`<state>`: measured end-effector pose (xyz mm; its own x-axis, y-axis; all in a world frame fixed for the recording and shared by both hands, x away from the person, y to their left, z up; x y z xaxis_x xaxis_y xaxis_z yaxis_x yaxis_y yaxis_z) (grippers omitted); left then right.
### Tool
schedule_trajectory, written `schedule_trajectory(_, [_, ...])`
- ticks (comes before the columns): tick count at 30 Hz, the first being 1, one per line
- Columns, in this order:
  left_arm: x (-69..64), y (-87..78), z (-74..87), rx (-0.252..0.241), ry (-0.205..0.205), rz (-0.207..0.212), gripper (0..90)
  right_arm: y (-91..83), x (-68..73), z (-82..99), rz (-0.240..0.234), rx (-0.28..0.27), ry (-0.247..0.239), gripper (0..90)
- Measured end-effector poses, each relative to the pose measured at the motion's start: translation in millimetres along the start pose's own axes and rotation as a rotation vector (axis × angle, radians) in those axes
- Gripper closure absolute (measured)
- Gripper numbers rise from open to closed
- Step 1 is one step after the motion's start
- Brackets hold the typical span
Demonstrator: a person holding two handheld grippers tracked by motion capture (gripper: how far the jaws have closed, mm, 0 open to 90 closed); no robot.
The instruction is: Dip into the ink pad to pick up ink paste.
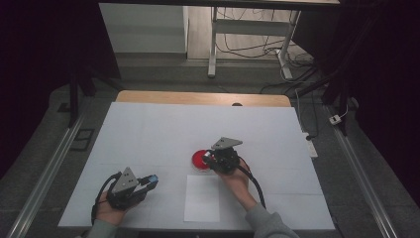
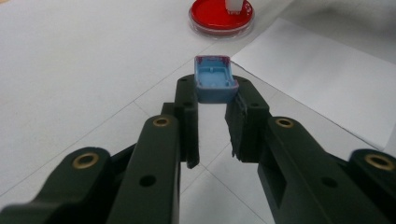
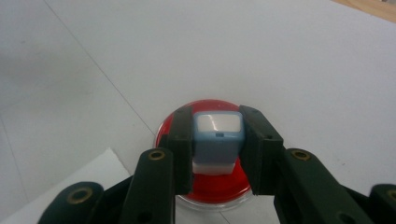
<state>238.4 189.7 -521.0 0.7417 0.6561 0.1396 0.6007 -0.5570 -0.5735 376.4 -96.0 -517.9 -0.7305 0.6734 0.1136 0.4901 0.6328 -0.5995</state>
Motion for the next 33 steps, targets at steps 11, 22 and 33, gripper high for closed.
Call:
schedule_trajectory(11, [0.1,-1.4,-0.1,-0.001,0.000,-0.005,74.5,2.5,4.0,4.8,0.030,-0.008,-0.043,67.3])
schedule_trajectory(22, [-0.2,-1.3,-0.5,-0.001,0.001,-0.004,74.5,2.6,4.1,7.2,0.028,-0.019,-0.047,67.4])
schedule_trajectory(33, [-0.3,-1.4,-0.6,-0.002,0.001,-0.003,74.6,2.3,4.1,8.4,0.029,-0.025,-0.050,67.3])
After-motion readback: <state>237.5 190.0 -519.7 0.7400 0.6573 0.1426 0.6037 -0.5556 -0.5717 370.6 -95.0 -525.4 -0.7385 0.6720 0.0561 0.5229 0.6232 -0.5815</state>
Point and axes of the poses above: each handheld gripper's, and its own axes: y roughly forward along the jaws, z roughly out of its underside, x roughly to its left, the point moved 2 cm from there along y, roughly forward along the jaws, and after that the axes turned 9 degrees about y, right-handed, at the moved point
